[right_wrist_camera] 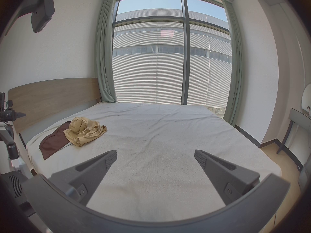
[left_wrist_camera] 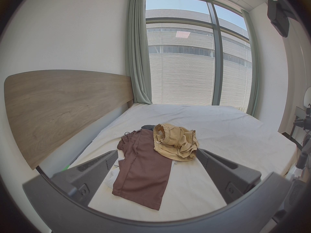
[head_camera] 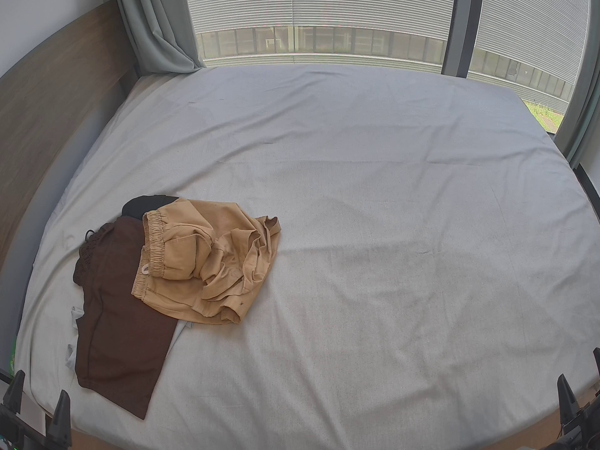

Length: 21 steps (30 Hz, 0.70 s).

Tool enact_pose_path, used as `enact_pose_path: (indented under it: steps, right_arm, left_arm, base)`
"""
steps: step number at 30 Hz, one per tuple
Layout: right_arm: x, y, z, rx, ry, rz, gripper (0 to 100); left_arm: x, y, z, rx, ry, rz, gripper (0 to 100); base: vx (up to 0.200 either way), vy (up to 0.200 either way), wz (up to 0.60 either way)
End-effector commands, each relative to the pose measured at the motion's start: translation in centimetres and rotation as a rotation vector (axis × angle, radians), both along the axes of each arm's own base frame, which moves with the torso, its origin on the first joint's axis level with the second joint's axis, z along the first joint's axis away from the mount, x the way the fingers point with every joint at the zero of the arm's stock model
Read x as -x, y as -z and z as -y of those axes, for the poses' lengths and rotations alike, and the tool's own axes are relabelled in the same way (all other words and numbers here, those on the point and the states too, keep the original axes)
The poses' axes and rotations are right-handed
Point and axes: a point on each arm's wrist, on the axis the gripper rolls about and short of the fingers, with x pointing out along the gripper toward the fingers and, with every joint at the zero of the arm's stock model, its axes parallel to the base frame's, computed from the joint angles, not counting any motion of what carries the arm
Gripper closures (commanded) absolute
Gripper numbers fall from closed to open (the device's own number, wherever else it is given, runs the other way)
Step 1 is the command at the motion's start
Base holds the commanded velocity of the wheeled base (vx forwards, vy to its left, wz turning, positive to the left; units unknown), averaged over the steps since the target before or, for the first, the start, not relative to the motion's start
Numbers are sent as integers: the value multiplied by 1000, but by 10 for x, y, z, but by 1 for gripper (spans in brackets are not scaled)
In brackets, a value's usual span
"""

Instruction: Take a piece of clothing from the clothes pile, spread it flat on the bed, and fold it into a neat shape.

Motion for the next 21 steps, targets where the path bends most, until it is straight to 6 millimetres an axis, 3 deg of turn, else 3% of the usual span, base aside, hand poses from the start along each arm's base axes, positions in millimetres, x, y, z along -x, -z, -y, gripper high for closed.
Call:
enact_pose_path:
  steps: [1, 2, 3, 6, 14, 21]
  right_arm:
    - [0, 5, 0, 1, 0, 1, 0]
    - [0, 5, 0, 1, 0, 0, 0]
    - [0, 5, 0, -1, 0, -2, 0]
    - [0, 5, 0, 2, 0, 0, 0]
    - [0, 5, 0, 2, 0, 0, 0]
    - [0, 5, 0, 1, -2, 0, 0]
  left_arm:
    - [1, -2, 0, 3, -8, 43, 0]
    - [2, -6, 0, 6, -9, 62, 0]
    - [9, -34, 0, 8, -25, 171, 0]
    - [6, -63, 0, 4, -35, 183, 0]
    - [-24, -76, 0, 6, -6, 89, 0]
    - [-38, -81, 0, 4, 5, 61, 0]
  base:
    - [0, 0, 0]
    - [0, 0, 0]
    - [0, 0, 0]
    - [0, 0, 0]
    - [0, 0, 0]
    - [0, 0, 0]
